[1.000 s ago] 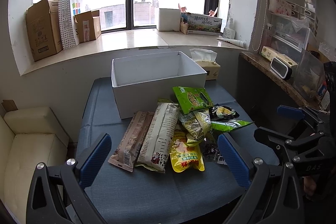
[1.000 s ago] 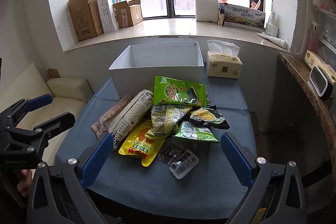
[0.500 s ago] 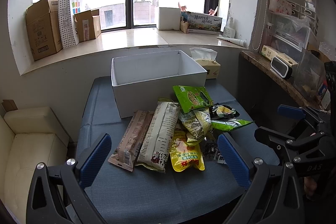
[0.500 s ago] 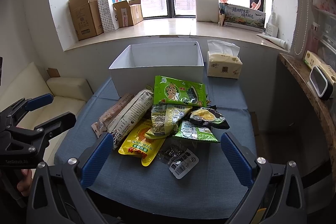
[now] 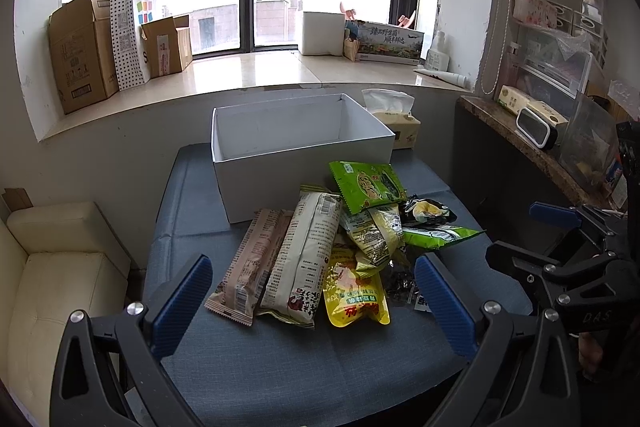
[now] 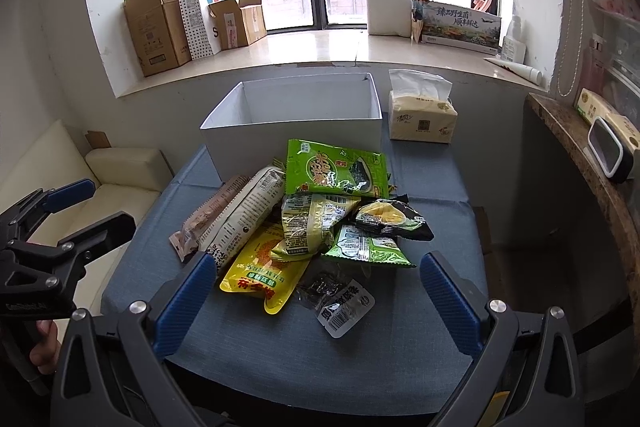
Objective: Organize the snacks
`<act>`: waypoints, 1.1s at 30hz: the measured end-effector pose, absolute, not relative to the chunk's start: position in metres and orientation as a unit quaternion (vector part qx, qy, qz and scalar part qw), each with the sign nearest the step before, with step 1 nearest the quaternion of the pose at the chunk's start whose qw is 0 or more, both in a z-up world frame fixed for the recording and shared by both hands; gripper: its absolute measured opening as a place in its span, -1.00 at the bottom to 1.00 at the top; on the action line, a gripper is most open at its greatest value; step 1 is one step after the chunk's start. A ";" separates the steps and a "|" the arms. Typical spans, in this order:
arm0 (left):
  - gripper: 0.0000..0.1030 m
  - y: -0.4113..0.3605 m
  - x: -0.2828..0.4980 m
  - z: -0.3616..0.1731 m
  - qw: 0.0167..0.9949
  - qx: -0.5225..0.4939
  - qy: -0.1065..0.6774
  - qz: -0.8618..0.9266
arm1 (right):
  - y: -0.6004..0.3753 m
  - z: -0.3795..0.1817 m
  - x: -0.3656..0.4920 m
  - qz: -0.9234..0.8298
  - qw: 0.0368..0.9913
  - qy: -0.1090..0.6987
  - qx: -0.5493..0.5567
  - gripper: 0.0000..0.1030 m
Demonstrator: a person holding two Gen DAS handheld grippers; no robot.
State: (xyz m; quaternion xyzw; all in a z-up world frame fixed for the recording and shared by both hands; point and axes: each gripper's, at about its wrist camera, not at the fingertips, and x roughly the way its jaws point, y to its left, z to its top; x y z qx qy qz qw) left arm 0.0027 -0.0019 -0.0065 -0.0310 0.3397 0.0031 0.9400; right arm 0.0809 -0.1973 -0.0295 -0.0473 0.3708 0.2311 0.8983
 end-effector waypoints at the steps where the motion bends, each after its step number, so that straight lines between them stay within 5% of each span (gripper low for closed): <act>1: 1.00 -0.002 0.003 -0.006 0.940 -0.031 0.339 0.003 | -0.197 -0.029 0.081 0.232 0.898 0.371 -0.047 1.00; 18: 1.00 0.000 0.002 -0.007 0.941 -0.031 0.338 0.006 | -0.198 -0.036 0.087 0.227 0.899 0.373 -0.047 1.00; 33: 1.00 0.006 0.005 -0.019 0.935 -0.036 0.352 0.012 | -0.195 -0.124 0.172 0.184 0.875 0.447 -0.038 1.00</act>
